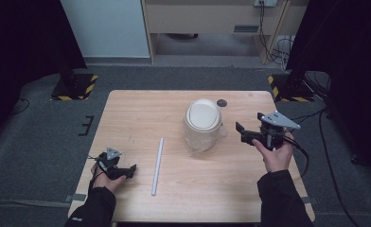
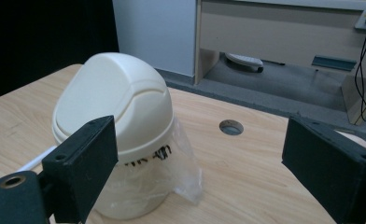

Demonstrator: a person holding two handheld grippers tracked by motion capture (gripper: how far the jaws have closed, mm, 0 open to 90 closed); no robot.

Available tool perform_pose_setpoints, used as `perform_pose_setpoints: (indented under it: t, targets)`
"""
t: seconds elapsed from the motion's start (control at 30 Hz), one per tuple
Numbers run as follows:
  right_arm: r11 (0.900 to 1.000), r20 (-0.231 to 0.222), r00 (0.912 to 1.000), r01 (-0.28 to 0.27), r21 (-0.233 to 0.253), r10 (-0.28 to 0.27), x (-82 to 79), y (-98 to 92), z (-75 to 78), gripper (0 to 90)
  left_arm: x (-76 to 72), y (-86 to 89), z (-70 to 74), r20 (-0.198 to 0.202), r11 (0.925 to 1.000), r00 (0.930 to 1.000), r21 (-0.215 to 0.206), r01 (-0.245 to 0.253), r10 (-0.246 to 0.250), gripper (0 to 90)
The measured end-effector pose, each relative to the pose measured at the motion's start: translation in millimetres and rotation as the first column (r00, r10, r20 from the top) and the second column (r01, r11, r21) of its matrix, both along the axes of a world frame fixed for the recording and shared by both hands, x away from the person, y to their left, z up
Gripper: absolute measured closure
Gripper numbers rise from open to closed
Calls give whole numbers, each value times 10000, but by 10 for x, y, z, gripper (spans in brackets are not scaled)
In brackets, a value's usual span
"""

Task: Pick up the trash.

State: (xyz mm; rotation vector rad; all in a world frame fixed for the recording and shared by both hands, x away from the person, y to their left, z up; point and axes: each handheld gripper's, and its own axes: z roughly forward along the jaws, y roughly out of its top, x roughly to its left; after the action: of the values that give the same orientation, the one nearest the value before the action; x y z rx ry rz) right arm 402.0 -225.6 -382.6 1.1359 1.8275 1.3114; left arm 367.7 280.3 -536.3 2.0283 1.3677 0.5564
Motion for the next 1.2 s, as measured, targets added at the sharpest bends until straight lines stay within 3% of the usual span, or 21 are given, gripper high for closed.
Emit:
perform_pose_setpoints:
  t: [0.6, 0.93, 1.2]
  targets:
    - [9995, 172, 9994, -308, -62, 309, 261, 417, 169, 108, -2, -3, 0, -6, 10000, 10000, -6, 27, -27, 0]
    - [9991, -56, 9992, -403, 126, 404, 391, 622, 29, 112, -2, -3, 0, -7, 10000, 10000, -6, 33, -33, 0]
    - [9995, 39, 9997, -235, 231, 235, 484, 734, -60, 115, -2, -3, 0, -7, 10000, 10000, -6, 34, -34, 0]
